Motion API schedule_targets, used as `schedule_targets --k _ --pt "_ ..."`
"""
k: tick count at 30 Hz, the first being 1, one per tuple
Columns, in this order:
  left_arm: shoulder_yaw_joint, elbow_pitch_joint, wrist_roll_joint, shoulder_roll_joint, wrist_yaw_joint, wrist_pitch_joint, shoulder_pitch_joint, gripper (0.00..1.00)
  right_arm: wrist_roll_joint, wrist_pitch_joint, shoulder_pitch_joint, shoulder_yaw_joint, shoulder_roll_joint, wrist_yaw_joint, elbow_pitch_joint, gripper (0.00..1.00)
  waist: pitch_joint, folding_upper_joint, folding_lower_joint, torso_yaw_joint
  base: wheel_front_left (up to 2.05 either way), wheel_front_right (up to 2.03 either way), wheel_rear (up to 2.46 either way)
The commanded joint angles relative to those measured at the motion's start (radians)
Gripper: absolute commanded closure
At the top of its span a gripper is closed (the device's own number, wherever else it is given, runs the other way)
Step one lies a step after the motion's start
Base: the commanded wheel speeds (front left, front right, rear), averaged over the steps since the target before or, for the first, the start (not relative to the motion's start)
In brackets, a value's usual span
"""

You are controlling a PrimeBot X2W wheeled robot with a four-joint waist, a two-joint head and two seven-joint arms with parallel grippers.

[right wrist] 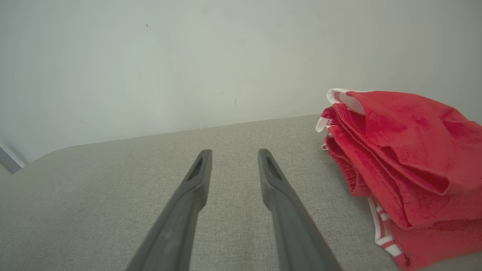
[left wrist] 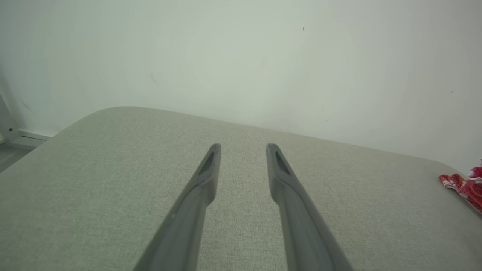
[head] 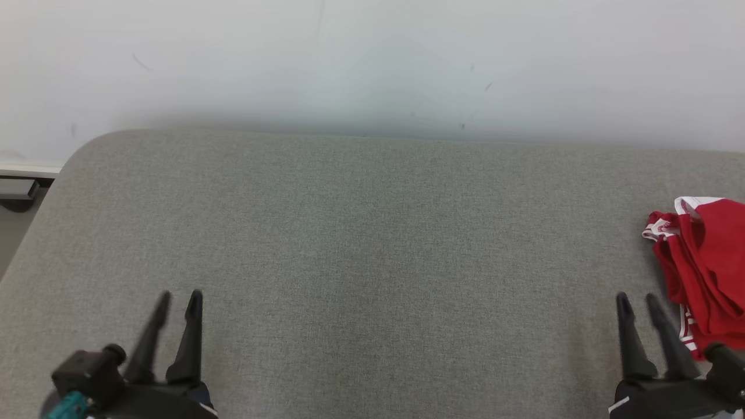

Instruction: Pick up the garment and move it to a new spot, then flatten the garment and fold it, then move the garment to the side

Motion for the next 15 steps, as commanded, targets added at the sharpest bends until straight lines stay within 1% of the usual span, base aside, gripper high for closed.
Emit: schedule_targets --k 1,4,15 --pt "-0.004 0.006 -0.001 -0.007 -0.001 0.000 0.006 1.00 0.001 0.000 0.003 0.000 0.002 0.000 0.010 1.00 0.000 0.0000 0.0000 0.000 0.00 0.00 0.00" --pt "-0.016 0.030 -0.003 -0.031 -0.001 0.001 0.027 1.00 0.004 0.002 0.016 0.002 0.009 0.000 0.039 1.00 0.000 0.0000 0.0000 0.000 0.00 0.00 0.00" --pt "0.052 0.075 -0.160 -0.075 -0.048 0.052 0.007 1.00 0.201 0.037 -0.007 -0.002 0.007 0.000 0.054 1.00 -0.005 0.0000 0.0000 -0.010 0.00 0.00 0.00"
